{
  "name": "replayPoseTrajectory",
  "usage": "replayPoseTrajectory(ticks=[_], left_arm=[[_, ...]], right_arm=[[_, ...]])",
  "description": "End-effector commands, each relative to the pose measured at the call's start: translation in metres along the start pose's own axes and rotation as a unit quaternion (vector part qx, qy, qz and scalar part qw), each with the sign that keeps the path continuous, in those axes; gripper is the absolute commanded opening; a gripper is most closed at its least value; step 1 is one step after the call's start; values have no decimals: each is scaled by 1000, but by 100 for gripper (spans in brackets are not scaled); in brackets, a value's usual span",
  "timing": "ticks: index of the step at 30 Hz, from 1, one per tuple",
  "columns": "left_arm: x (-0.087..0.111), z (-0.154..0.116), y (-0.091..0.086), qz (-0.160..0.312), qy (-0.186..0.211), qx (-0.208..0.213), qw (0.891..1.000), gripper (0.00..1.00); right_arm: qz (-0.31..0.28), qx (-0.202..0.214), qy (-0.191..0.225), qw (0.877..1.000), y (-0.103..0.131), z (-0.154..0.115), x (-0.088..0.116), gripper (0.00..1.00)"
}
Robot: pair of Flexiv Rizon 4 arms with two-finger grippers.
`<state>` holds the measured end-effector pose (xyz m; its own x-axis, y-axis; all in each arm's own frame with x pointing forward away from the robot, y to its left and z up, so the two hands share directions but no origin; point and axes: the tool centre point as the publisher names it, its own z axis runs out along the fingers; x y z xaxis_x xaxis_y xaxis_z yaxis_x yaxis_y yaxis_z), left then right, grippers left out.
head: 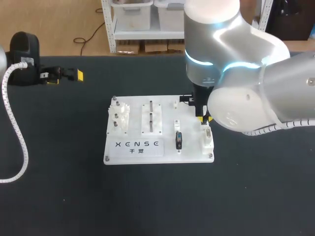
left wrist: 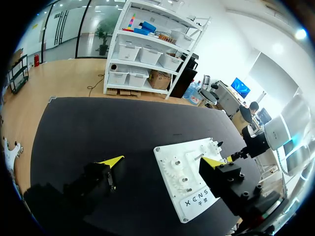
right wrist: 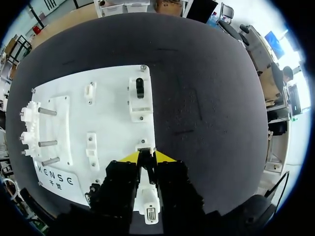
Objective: Insert the USB connector, Ethernet cable, and multi-pin plug into their matching sockets one by one.
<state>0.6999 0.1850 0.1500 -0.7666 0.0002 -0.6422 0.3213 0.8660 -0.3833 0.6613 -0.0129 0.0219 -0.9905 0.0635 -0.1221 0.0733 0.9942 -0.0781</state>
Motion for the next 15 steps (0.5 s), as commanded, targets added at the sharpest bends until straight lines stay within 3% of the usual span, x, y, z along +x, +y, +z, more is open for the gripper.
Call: replayPoseTrajectory(ticks=[1,11,12,13,14,15], left_arm=[[0,0,0,0,0,0,1000,100],[0,0,0,0,0,0,1000,100],[0,0,0,0,0,0,1000,100],[0,0,0,0,0,0,1000,100],[0,0,0,0,0,0,1000,100],[0,0,0,0,0,0,1000,100]], right_arm=[[1,3,4,1000,0,10,-1,0],[3,4,2,1000,-1,4,0,0],[3,4,2,1000,0,2,1,4],[2,6,-2,1000,0,0,1,25],[2,9,-7,1000,0,-3,1,37],[1,9,-10,1000,0,-7,1,100]])
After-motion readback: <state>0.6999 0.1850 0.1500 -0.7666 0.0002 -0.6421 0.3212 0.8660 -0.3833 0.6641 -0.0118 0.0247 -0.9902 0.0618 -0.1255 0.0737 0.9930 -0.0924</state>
